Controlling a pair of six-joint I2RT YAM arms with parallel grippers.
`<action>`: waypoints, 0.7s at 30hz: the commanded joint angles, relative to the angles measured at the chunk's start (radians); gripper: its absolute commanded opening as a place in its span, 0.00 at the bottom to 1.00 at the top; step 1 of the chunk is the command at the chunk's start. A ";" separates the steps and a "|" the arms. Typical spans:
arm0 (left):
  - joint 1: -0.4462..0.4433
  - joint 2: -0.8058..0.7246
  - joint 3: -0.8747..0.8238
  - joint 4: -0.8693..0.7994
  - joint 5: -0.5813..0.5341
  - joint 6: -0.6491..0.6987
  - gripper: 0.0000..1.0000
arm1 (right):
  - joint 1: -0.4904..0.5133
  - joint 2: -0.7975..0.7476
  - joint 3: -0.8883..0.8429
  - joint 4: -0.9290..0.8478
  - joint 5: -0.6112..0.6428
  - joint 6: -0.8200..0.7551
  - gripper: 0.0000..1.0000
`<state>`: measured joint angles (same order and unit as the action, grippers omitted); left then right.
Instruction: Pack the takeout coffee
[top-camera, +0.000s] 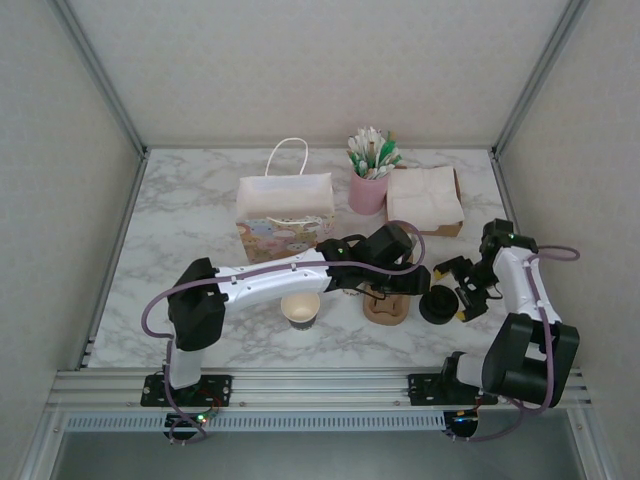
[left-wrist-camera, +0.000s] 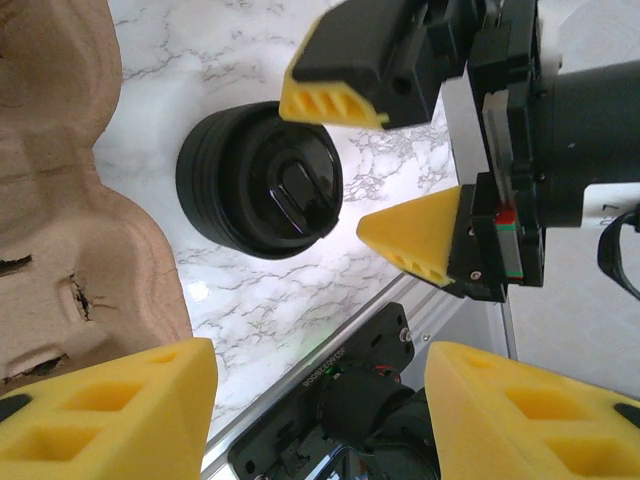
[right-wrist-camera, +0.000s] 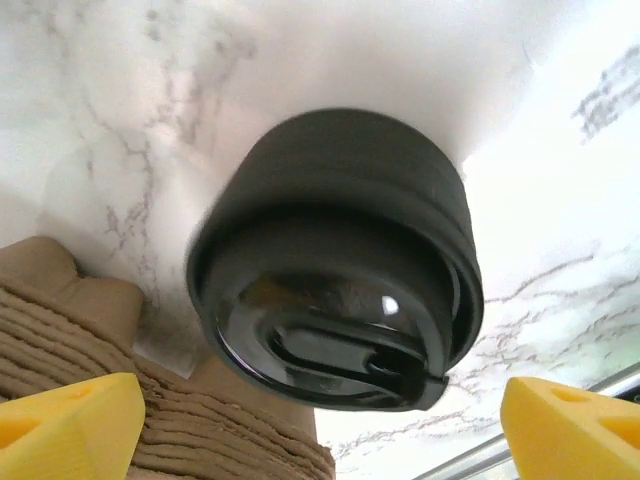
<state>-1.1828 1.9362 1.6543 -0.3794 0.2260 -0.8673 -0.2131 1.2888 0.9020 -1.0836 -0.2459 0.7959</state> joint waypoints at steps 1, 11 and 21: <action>-0.006 -0.034 0.022 -0.017 -0.024 0.013 0.57 | 0.010 -0.023 0.025 -0.029 0.076 -0.061 0.99; -0.007 -0.049 0.007 -0.015 -0.036 0.013 0.57 | 0.010 -0.041 -0.082 0.076 0.022 -0.038 0.99; -0.005 -0.057 0.003 -0.021 -0.044 0.019 0.58 | 0.011 -0.005 -0.126 0.131 0.014 -0.028 0.99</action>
<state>-1.1828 1.9240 1.6543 -0.3798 0.1997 -0.8658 -0.2085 1.2728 0.7937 -0.9764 -0.2134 0.7658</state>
